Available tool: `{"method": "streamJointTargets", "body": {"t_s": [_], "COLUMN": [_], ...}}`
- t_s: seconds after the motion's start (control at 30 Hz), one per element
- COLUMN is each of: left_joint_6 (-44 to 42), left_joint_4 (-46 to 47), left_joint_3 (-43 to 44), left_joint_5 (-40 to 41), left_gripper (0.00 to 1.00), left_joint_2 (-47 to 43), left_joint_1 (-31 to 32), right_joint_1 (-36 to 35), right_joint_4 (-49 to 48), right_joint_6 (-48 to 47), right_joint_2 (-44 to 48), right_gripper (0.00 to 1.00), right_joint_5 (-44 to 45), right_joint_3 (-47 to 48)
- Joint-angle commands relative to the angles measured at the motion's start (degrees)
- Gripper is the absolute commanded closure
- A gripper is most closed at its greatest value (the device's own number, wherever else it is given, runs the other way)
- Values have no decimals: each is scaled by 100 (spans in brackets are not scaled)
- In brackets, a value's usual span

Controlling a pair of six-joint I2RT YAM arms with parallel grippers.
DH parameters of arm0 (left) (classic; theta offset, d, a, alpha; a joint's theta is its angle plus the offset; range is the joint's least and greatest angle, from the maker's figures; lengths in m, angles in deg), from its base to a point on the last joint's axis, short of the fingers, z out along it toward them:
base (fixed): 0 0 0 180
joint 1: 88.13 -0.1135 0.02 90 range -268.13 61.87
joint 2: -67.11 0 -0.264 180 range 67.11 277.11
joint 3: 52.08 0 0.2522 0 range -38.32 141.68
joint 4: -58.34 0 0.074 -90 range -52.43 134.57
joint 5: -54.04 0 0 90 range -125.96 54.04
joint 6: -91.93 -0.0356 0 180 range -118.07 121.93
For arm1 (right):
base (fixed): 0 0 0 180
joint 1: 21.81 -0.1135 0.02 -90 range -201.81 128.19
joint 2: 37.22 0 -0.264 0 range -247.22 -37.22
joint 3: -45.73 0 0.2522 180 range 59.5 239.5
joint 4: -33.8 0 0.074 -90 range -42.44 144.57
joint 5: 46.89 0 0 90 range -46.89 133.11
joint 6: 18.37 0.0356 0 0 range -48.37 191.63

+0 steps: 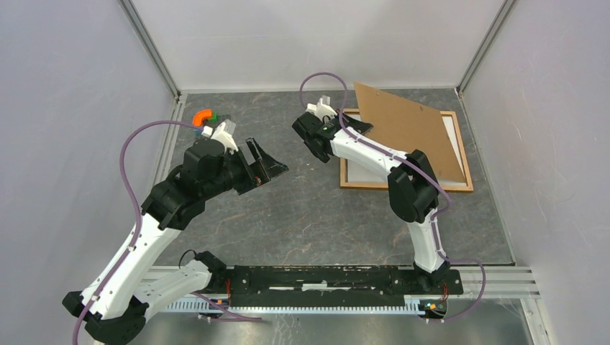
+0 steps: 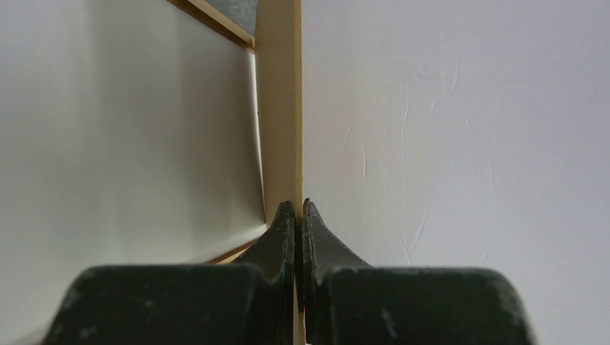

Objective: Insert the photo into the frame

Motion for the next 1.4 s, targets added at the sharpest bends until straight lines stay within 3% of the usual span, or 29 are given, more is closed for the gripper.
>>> {"method": "streamJointTargets", "body": {"t_s": [0.0,0.57,0.67,1.37], "left_joint_6": [-322,-378,-387,-571], "left_joint_4": [91,82,73,-136], "left_joint_3": [58,-3,-42,-29], "left_joint_5": [-113,-166,-139,97], "left_gripper": [6,5,6,5], "left_joint_2": [4,15,-7,-139], "left_joint_1": [-2,-4,0,-2], "right_joint_1": [59,78,106,338], "right_joint_4": [642,1098,1068,769], "right_joint_6": [545,990,949,683], "right_joint_2": [-48,-455,-558,-954], "right_gripper": [100,100,93,80], "right_joint_5": [567,383,318,-98], "right_joint_3": [415,876,982,1387]}}
